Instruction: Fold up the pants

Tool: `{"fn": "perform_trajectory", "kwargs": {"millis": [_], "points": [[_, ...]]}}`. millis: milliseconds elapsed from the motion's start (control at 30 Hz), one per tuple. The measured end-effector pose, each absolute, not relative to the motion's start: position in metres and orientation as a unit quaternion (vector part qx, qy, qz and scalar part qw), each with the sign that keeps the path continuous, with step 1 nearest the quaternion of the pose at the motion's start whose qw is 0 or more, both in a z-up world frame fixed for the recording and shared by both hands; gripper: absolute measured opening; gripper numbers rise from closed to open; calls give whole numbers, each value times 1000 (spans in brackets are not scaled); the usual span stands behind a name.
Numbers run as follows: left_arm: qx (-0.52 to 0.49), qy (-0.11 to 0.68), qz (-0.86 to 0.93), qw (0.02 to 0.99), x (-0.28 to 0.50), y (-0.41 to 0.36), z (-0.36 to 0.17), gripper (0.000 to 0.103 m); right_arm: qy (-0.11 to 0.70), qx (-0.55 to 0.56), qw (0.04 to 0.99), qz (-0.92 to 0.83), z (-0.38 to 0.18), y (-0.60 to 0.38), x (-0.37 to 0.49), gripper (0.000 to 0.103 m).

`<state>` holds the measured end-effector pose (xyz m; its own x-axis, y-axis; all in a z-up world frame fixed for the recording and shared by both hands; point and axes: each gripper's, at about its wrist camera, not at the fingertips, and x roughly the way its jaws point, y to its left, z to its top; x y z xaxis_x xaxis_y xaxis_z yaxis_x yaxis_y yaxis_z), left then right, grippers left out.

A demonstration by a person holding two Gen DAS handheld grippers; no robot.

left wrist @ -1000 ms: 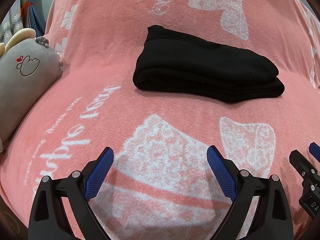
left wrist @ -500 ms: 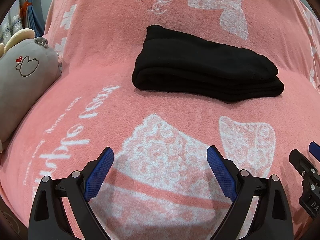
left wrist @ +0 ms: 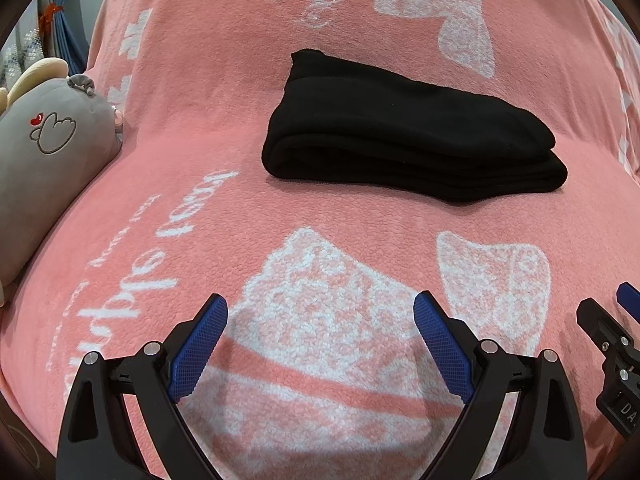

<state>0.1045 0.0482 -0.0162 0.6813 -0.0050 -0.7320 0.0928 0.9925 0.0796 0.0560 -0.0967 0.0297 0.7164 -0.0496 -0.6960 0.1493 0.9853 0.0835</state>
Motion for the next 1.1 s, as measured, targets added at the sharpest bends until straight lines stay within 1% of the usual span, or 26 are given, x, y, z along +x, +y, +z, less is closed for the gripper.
{"fn": "perform_trajectory", "kwargs": {"millis": [1100], "points": [[52, 404, -25, 913, 105, 50, -18, 92, 373, 69, 924, -56, 29, -97, 55, 75]]}}
